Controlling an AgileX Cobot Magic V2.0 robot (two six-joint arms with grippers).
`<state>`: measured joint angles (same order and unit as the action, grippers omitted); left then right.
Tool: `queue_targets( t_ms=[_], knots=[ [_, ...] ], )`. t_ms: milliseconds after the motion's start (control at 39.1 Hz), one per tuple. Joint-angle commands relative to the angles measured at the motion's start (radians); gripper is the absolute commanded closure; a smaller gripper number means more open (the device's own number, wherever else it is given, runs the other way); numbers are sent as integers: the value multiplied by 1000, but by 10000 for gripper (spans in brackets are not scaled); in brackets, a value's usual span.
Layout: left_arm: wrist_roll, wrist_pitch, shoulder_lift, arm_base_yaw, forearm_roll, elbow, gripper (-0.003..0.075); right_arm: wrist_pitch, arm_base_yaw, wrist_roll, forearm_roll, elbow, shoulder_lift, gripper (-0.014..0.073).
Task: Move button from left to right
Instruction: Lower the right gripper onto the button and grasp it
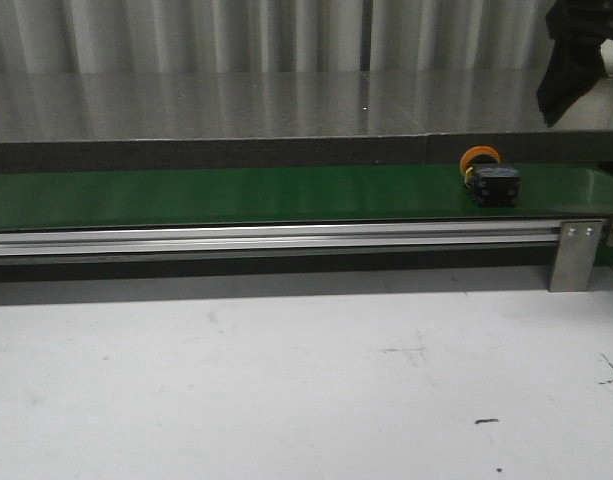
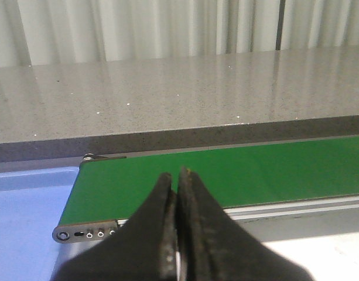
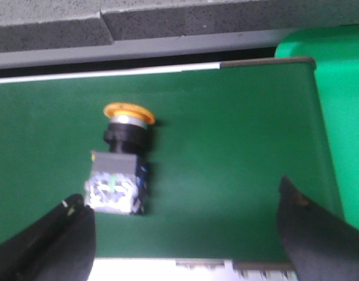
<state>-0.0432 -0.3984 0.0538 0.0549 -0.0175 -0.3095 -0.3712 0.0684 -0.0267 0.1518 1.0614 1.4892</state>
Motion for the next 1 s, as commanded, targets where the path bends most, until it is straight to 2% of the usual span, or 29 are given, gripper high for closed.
queue_targets(
  t_ms=[0,485,562,792,843,971],
  knots=[
    [8,84,14,9,9,-27,741,31,1,-1,19,92,27,-49],
    [8,84,14,9,9,-27,741,-58,-3,-1,28,271,282,-45],
    [8,84,14,9,9,-27,741,-74,-3,-1,28,270,283,6],
    [8,84,14,9,9,-27,741,-92,-4,-1,28,270,281,320],
    [8,84,14,9,9,-27,741,-95,-4,-1,27,274,280,351],
    [8,84,14,9,9,-27,741,-117,-31,-1,21,289,262,353]
  ],
)
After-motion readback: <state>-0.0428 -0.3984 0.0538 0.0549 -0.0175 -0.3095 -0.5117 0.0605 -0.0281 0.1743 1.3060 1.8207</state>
